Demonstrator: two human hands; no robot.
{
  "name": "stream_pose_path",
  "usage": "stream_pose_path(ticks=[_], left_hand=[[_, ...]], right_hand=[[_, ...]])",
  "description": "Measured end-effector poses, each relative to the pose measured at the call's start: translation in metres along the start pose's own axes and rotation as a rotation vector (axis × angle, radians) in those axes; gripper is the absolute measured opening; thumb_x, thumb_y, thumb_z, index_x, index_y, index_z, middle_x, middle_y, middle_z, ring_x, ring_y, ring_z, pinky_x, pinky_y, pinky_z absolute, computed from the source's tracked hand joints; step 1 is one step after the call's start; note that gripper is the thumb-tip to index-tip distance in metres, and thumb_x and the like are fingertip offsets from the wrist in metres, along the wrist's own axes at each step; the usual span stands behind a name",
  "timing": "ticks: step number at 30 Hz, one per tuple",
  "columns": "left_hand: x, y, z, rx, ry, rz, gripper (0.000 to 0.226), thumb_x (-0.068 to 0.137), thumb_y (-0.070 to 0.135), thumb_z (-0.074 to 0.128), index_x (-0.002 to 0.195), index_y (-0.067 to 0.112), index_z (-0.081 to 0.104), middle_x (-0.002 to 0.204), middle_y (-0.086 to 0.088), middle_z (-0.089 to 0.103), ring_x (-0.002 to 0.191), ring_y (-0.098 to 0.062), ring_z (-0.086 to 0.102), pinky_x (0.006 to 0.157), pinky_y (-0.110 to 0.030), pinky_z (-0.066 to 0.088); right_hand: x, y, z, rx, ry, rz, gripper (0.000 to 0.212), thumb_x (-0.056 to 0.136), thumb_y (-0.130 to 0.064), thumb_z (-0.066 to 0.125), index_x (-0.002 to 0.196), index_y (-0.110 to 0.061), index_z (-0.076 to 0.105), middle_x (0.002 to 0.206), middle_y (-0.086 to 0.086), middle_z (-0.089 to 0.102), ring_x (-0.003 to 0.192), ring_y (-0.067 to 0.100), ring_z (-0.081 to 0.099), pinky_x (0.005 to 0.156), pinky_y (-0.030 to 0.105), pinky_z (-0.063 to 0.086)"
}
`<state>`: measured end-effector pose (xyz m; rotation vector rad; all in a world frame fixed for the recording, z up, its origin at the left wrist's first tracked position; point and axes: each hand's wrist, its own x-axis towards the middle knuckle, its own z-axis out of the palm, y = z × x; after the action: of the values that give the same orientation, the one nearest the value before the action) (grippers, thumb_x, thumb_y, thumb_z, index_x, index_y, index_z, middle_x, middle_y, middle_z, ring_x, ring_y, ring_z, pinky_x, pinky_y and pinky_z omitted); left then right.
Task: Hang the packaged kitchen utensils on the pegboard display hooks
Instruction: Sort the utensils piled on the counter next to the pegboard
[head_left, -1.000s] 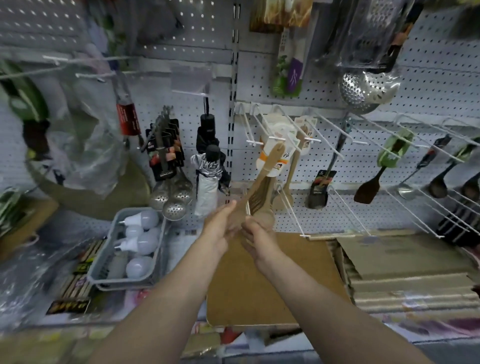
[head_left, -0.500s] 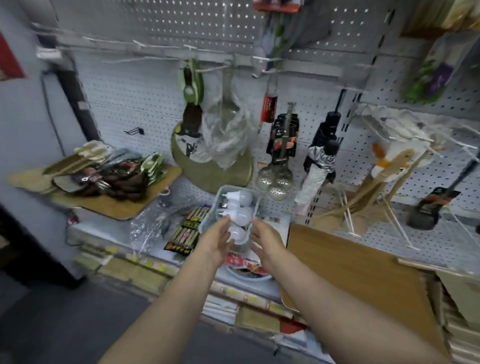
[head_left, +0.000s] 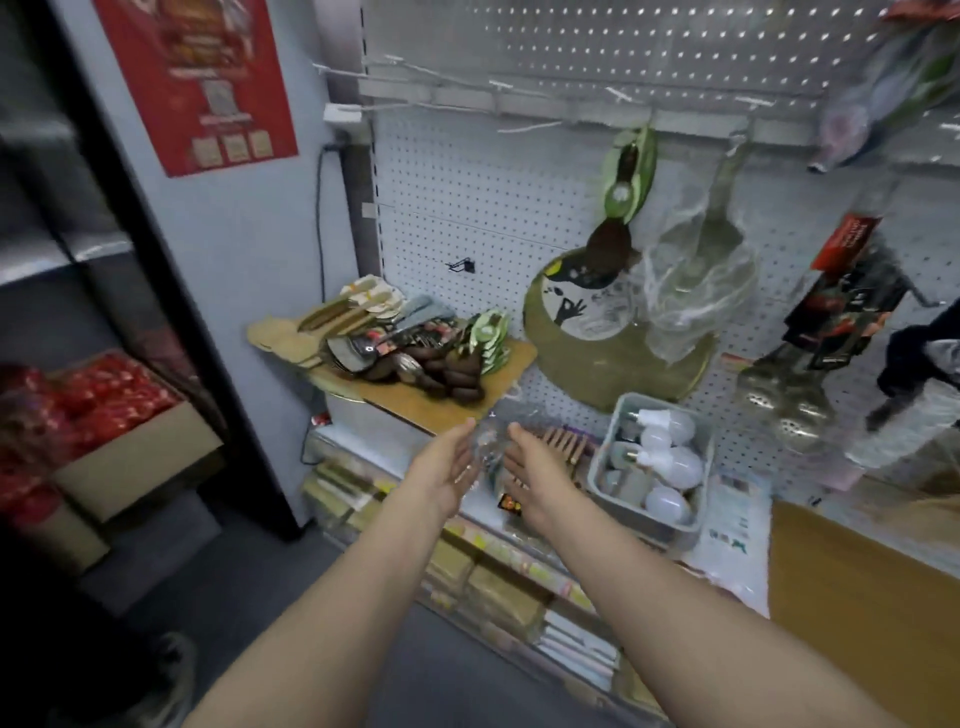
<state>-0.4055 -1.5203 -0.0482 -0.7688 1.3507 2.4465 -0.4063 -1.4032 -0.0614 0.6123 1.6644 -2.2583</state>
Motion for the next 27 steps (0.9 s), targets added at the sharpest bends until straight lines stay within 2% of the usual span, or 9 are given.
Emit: stream_pose_path(ticks=[5,9,12,15,18,20,22,25,27], left_hand=[[0.04,0.039,-0.04,-0.047,0.066,0.022,0.03,0.091,0.023,0.073,0.115,0.01,0.059,0.139,-0.013,0.058,0.13,-0.024,0.055,0.097,-0.033,0.049],[0.082,0.071,-0.058,-0.086,0.121,0.024,0.04,0.089,0.025,0.076,0.122,0.007,0.06,0.14,-0.013,0.057,0.129,-0.024,0.055,0.098,-0.035,0.05],[0.118,0.104,-0.066,-0.117,0.142,0.054,0.051,0.09,0.026,0.075,0.133,0.007,0.056,0.144,-0.011,0.055,0.131,-0.023,0.053,0.095,-0.034,0.049],[0.152,0.15,-0.069,-0.131,0.154,0.081,0.041,0.094,0.027,0.07,0.128,0.007,0.059,0.141,-0.008,0.056,0.134,-0.022,0.05,0.1,-0.032,0.045],[0.183,0.202,-0.072,-0.129,0.164,0.11,0.013,0.098,0.025,0.064,0.097,0.012,0.064,0.105,-0.003,0.066,0.111,-0.017,0.06,0.094,-0.029,0.047],[0.206,0.235,-0.079,-0.146,0.185,0.147,0.014,0.098,0.023,0.063,0.089,0.013,0.061,0.091,0.0,0.062,0.082,-0.012,0.057,0.078,-0.024,0.048],[0.228,0.261,-0.087,-0.155,0.196,0.175,0.017,0.097,0.022,0.065,0.085,0.013,0.059,0.08,0.002,0.057,0.068,-0.01,0.045,0.066,-0.022,0.041],[0.257,0.285,-0.098,-0.125,0.212,0.168,0.016,0.094,0.022,0.068,0.083,0.013,0.061,0.069,0.003,0.063,0.067,-0.011,0.046,0.065,-0.025,0.039],[0.28,0.297,-0.106,-0.091,0.229,0.155,0.012,0.094,0.022,0.07,0.09,0.013,0.063,0.084,0.0,0.069,0.078,-0.012,0.058,0.073,-0.029,0.048]], right_hand=[[0.037,-0.002,0.059,0.005,-0.028,0.009,0.04,0.099,-0.032,0.064,0.135,-0.016,0.056,0.139,0.009,0.058,0.126,0.022,0.055,0.107,0.039,0.045],[0.082,-0.014,0.102,-0.013,-0.079,0.016,0.044,0.1,-0.032,0.063,0.138,-0.011,0.055,0.141,0.01,0.058,0.125,0.023,0.056,0.104,0.038,0.046],[0.124,-0.029,0.138,-0.019,-0.123,0.016,0.048,0.1,-0.033,0.063,0.141,-0.01,0.056,0.142,0.01,0.058,0.13,0.024,0.054,0.112,0.042,0.042],[0.163,-0.05,0.175,-0.015,-0.173,0.039,0.042,0.101,-0.031,0.061,0.137,-0.009,0.057,0.14,0.011,0.059,0.131,0.025,0.053,0.113,0.041,0.041],[0.197,-0.075,0.213,-0.044,-0.226,0.057,0.044,0.101,-0.03,0.06,0.139,-0.007,0.056,0.139,0.01,0.059,0.131,0.025,0.054,0.11,0.038,0.043],[0.222,-0.089,0.236,-0.058,-0.246,0.056,0.04,0.101,-0.029,0.061,0.135,-0.007,0.058,0.129,0.009,0.064,0.12,0.023,0.06,0.103,0.036,0.048],[0.247,-0.096,0.255,-0.073,-0.254,0.056,0.034,0.101,-0.028,0.062,0.128,-0.008,0.061,0.123,0.009,0.066,0.107,0.019,0.063,0.092,0.031,0.051],[0.283,-0.096,0.277,-0.112,-0.24,0.083,0.031,0.1,-0.031,0.062,0.124,-0.011,0.062,0.13,0.01,0.064,0.114,0.021,0.061,0.102,0.036,0.05],[0.301,-0.093,0.29,-0.123,-0.223,0.102,0.04,0.101,-0.032,0.062,0.132,-0.008,0.06,0.133,0.01,0.063,0.121,0.023,0.058,0.109,0.039,0.047]])
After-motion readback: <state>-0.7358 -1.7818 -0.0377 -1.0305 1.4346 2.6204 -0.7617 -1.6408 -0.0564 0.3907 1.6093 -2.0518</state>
